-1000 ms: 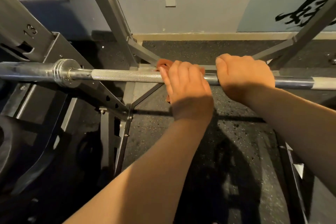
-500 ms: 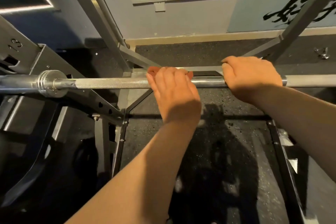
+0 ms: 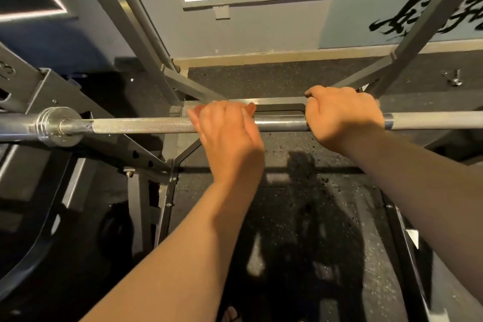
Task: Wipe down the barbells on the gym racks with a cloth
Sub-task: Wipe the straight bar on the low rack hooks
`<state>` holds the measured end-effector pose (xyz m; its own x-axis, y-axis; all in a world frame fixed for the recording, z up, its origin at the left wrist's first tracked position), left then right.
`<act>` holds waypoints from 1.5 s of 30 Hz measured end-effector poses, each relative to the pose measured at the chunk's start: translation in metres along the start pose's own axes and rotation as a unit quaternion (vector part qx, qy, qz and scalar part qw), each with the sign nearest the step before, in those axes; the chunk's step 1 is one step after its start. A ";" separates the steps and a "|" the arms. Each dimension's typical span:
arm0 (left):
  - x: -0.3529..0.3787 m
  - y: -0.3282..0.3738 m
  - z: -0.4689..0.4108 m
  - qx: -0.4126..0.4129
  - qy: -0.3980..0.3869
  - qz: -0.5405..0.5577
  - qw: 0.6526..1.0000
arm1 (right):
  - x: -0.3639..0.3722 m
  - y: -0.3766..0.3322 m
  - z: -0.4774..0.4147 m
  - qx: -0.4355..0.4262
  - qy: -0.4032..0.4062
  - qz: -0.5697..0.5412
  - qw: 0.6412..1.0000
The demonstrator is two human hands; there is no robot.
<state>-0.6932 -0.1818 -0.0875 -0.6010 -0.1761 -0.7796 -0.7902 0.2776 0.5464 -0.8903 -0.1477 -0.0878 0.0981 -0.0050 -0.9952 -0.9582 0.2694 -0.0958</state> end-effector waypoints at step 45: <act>-0.056 -0.108 -0.027 0.045 0.016 -0.052 0.997 | -0.010 -0.163 0.005 -0.113 -0.072 -0.093 0.987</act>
<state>-0.5777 -0.2277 -0.0945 -0.5208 -0.2387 -0.8196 -0.8354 0.3404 0.4316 -0.7336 -0.1872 -0.0618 0.2997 0.1060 -0.9481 -0.9538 0.0557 -0.2953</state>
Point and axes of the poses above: each hand's wrist, its own z-axis away from the middle knuckle, its own x-axis out of the palm, y = z × x, the point moved 7 cm from there along -z, towards the middle knuckle, and after that the axes turned 4 degrees about -x, right-handed, at the moved point
